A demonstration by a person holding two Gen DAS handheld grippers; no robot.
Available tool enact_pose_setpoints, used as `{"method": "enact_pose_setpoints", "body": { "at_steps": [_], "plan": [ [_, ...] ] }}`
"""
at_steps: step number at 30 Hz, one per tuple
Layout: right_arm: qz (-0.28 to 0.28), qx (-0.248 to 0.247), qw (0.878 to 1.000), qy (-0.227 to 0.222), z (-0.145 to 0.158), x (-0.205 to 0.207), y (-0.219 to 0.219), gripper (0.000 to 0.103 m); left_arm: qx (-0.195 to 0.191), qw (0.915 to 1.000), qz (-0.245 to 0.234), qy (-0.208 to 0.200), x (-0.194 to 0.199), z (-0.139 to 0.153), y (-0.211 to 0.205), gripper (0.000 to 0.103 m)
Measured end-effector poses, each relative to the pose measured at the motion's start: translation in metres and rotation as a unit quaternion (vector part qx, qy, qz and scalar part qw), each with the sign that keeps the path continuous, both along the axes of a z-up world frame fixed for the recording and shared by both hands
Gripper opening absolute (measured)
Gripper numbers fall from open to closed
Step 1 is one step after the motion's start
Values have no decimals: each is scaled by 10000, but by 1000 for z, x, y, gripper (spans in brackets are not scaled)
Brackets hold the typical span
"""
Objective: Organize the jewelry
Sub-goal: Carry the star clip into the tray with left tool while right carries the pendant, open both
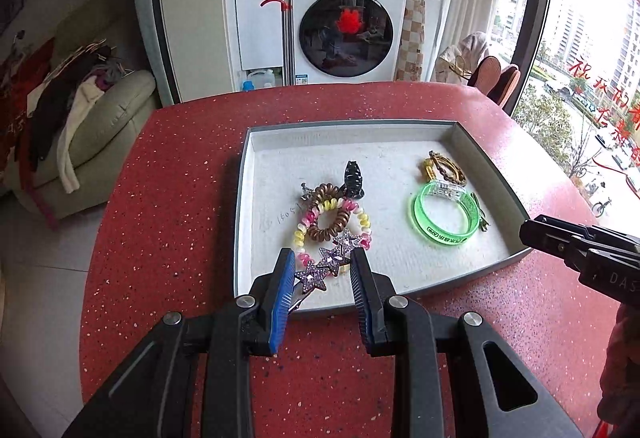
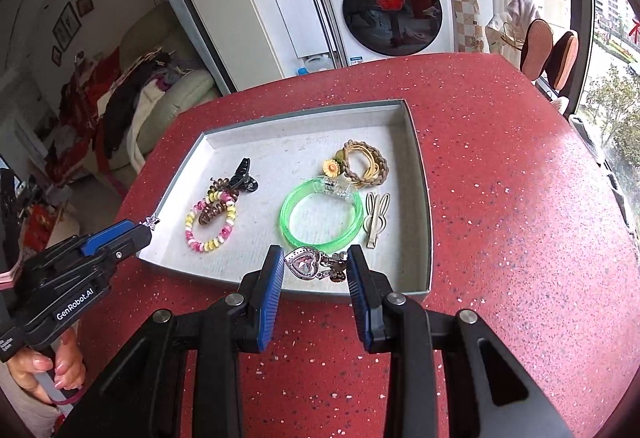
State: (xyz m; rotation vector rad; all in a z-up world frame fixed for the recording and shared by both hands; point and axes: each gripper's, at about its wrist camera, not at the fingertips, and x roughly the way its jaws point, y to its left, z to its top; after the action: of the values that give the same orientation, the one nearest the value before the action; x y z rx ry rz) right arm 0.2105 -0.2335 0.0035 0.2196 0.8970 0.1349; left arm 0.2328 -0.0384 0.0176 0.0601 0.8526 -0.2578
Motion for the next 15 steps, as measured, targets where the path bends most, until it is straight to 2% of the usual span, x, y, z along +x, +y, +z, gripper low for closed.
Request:
{"method": "enact_pose_setpoints", "body": {
  "at_steps": [15],
  "plan": [
    [-206,-69,9997,121,-20,46,-15,35,272,9993,246,65,42,-22,-18,47]
  ]
}}
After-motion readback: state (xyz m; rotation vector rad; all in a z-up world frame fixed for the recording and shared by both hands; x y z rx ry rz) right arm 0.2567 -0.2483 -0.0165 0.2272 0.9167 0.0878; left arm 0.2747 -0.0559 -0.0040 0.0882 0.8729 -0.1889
